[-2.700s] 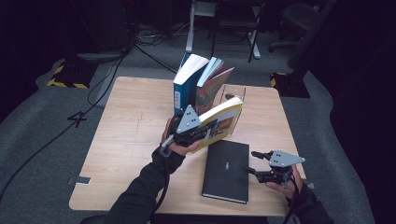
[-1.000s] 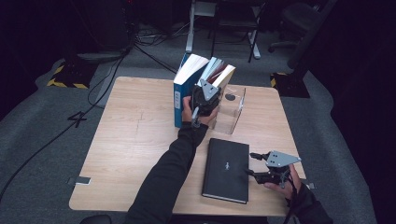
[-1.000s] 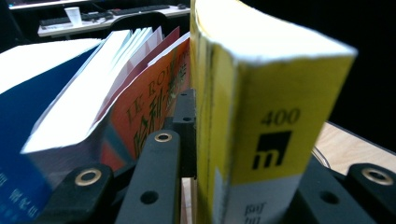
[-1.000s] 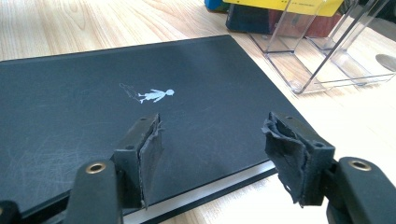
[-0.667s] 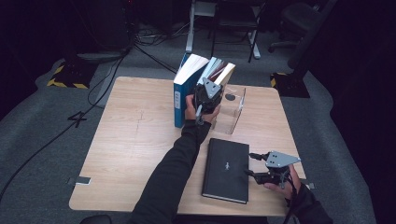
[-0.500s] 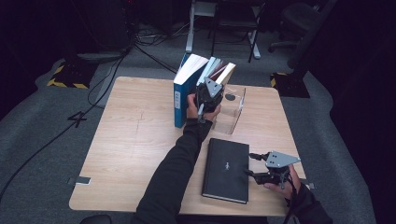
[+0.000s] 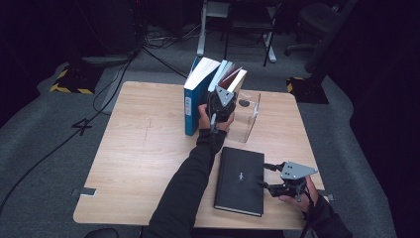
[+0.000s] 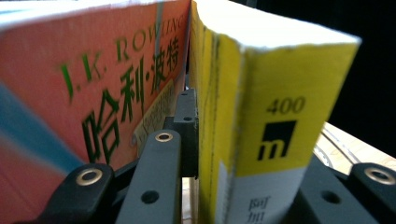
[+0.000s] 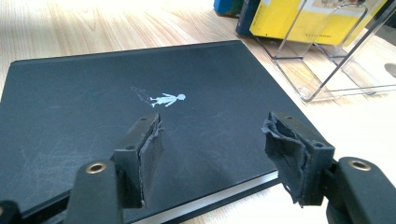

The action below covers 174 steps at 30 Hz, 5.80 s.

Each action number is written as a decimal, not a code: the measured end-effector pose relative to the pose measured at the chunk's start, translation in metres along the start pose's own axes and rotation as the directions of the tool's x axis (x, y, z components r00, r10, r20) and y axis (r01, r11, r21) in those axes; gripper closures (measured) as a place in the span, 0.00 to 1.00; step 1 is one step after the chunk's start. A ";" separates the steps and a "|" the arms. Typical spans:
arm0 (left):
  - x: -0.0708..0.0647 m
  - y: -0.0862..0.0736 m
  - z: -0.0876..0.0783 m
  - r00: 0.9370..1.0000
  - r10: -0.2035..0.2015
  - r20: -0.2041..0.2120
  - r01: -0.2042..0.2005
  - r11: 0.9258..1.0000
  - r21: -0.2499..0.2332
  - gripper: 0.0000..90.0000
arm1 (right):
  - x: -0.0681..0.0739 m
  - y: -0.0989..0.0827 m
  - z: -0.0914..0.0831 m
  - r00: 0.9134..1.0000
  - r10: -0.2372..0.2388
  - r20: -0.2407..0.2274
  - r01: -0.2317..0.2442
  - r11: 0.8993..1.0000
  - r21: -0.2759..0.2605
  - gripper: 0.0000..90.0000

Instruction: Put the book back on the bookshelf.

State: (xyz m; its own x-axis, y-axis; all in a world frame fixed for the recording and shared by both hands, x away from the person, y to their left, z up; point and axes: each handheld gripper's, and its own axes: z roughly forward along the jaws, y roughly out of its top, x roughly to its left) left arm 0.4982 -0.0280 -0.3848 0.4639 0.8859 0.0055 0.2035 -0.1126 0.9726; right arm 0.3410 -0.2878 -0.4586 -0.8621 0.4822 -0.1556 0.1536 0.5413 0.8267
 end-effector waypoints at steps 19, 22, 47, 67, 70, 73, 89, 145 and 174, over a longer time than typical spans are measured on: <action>0.000 -0.013 -0.005 0.998 0.014 0.054 -0.014 1.000 0.001 0.76 | 0.000 -0.001 0.000 1.000 -0.002 0.003 0.002 1.000 0.003 0.41; 0.001 -0.014 -0.007 0.998 0.029 0.062 -0.029 1.000 0.010 0.75 | -0.001 -0.001 0.000 1.000 -0.002 0.005 0.002 1.000 0.005 0.41; 0.007 -0.008 -0.026 0.985 0.106 0.135 -0.116 0.991 0.072 0.64 | -0.002 -0.004 0.002 1.000 -0.002 -0.005 0.002 1.000 0.021 0.41; 0.026 -0.062 -0.038 0.969 0.085 0.231 -0.133 0.971 0.199 0.74 | 0.000 -0.005 0.007 1.000 -0.009 -0.011 0.009 0.999 0.046 0.41; 0.025 -0.062 -0.037 0.968 0.097 0.231 -0.144 0.969 0.198 0.75 | 0.000 -0.005 0.008 1.000 -0.010 -0.009 0.011 0.999 0.047 0.41; 0.024 -0.061 -0.034 0.971 0.086 0.221 -0.133 0.970 0.204 0.76 | 0.001 -0.005 0.008 1.000 -0.011 -0.009 0.012 0.999 0.047 0.41; 0.020 -0.060 -0.025 0.978 0.083 0.191 -0.123 0.971 0.206 0.76 | 0.000 -0.005 0.006 1.000 -0.007 -0.004 0.007 0.999 0.044 0.41; 0.034 -0.158 -0.178 0.784 0.180 0.594 -0.471 0.795 0.382 0.43 | 0.008 -0.016 -0.007 0.983 0.181 -0.022 -0.178 0.977 0.122 0.28; 0.014 -0.166 -0.179 0.796 0.128 0.592 -0.426 0.813 0.398 0.21 | -0.005 -0.020 0.027 0.900 0.379 -0.213 -0.334 0.916 0.222 0.01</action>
State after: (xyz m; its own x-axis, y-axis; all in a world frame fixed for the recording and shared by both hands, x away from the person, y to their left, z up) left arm 0.3168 0.0841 -0.5043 0.9054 0.4245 -0.0091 0.3108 -0.6479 0.6954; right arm 0.3554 -0.2828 -0.4890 -0.8210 0.4925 0.2889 0.5353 0.4878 0.6896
